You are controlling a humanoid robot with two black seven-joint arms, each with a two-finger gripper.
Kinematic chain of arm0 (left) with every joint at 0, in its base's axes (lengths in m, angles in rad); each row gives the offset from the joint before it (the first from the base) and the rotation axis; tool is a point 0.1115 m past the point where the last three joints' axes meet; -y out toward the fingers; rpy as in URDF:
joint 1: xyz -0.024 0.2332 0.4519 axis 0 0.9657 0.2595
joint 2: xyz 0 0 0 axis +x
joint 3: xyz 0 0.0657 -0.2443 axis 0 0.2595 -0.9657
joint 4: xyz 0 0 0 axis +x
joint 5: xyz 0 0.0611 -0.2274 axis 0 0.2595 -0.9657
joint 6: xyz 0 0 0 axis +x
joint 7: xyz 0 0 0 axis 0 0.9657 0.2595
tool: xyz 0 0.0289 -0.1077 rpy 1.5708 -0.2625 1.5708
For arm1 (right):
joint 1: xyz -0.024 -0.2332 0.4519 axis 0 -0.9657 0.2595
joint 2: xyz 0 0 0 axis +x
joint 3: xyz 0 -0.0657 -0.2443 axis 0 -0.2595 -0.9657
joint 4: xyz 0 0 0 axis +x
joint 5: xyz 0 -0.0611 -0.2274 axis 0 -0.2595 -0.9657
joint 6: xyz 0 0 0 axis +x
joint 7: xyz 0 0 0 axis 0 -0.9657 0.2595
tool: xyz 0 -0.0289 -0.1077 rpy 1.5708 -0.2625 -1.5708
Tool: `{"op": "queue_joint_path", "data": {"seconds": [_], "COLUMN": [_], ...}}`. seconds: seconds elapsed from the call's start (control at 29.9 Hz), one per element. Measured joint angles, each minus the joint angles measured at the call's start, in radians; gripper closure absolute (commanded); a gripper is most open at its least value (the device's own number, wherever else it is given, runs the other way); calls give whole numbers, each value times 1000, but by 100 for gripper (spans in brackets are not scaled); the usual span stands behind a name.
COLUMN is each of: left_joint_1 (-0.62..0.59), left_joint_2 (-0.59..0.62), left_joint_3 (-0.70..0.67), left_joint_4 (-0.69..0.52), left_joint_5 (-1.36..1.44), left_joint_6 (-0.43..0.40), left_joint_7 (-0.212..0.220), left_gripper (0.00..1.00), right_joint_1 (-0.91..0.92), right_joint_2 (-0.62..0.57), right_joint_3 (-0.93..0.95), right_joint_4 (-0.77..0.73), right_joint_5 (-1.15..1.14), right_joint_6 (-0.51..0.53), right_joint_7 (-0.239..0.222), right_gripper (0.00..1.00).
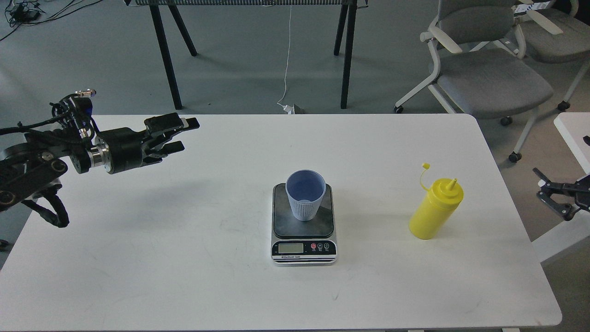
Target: Pour seasoning into cup on scale with both arms
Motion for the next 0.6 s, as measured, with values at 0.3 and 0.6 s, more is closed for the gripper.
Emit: {"op": "queue_joint_path", "data": {"seconds": [0.3, 0.6], "left_joint_1": [-8, -13], "left_joint_2": [-14, -9], "left_joint_3": [-80, -111], "left_joint_4": [-14, -15], "left_joint_5": [-7, -37], "left_joint_6": [0, 0], "left_joint_7": [0, 0], "left_gripper": [0, 0], "right_joint_1": [291, 530], "right_joint_2": [64, 254], "right_joint_3": [-43, -264], "right_joint_4": [-74, -290], "right_joint_5": [-128, -130], "right_joint_6": [0, 0], "right_joint_7": [0, -6], "right_gripper": [3, 3]}}
